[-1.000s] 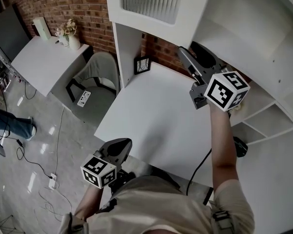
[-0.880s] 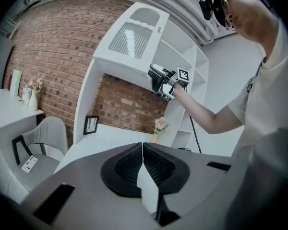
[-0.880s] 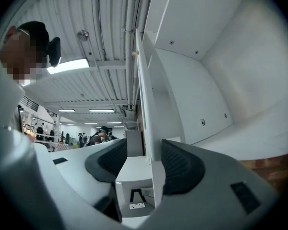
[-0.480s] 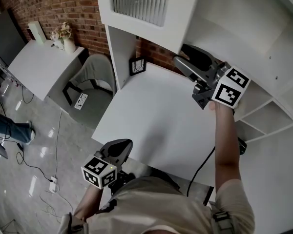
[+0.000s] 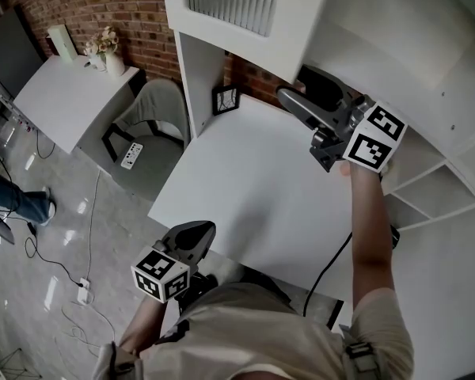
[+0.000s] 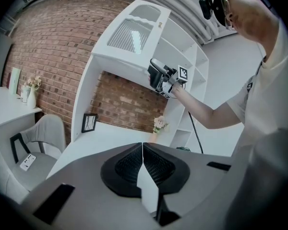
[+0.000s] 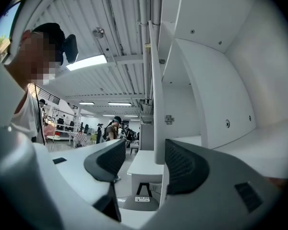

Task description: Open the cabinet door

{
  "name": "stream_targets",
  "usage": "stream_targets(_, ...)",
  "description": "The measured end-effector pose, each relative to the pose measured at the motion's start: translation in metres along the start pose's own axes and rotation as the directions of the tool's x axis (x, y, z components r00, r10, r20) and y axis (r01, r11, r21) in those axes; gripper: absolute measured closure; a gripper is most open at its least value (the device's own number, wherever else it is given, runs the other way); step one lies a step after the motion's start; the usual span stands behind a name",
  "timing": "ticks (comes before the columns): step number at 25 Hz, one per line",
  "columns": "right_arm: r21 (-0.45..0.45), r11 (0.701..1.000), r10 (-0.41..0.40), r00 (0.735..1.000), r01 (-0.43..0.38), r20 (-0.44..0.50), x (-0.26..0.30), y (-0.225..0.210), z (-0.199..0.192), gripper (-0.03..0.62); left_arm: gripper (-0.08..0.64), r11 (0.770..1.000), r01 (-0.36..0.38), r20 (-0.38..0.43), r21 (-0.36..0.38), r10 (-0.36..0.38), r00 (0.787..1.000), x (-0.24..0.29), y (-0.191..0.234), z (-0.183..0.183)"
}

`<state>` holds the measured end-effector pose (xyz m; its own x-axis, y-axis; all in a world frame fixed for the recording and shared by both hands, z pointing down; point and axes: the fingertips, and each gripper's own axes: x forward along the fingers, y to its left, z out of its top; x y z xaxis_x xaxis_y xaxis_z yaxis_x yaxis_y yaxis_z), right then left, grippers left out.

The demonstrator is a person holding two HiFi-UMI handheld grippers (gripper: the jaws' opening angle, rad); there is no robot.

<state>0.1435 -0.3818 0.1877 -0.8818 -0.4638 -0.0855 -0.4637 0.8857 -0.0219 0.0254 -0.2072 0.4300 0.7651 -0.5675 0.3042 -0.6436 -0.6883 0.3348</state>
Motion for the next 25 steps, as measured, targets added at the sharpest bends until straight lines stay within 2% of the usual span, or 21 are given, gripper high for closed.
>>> stream_targets(11, -0.016, 1.000, -0.011, 1.000, 0.011, 0.002, 0.012, 0.012, -0.001, 0.321, 0.540, 1.000, 0.004, 0.005, 0.005, -0.004, 1.000, -0.003, -0.004, 0.003)
stream_targets(16, -0.007, 1.000, -0.019, 1.000, 0.019, 0.001, 0.020, 0.015, -0.002, 0.314, 0.540, 1.000, -0.011, 0.001, -0.004, 0.011, 1.000, -0.011, -0.001, -0.002)
stream_targets(25, -0.052, 0.998, -0.023, 1.000, 0.023, -0.004, 0.043, 0.028, -0.010, 0.305, 0.540, 0.999, -0.045, 0.017, -0.013, 0.045, 0.999, -0.021, 0.005, -0.006)
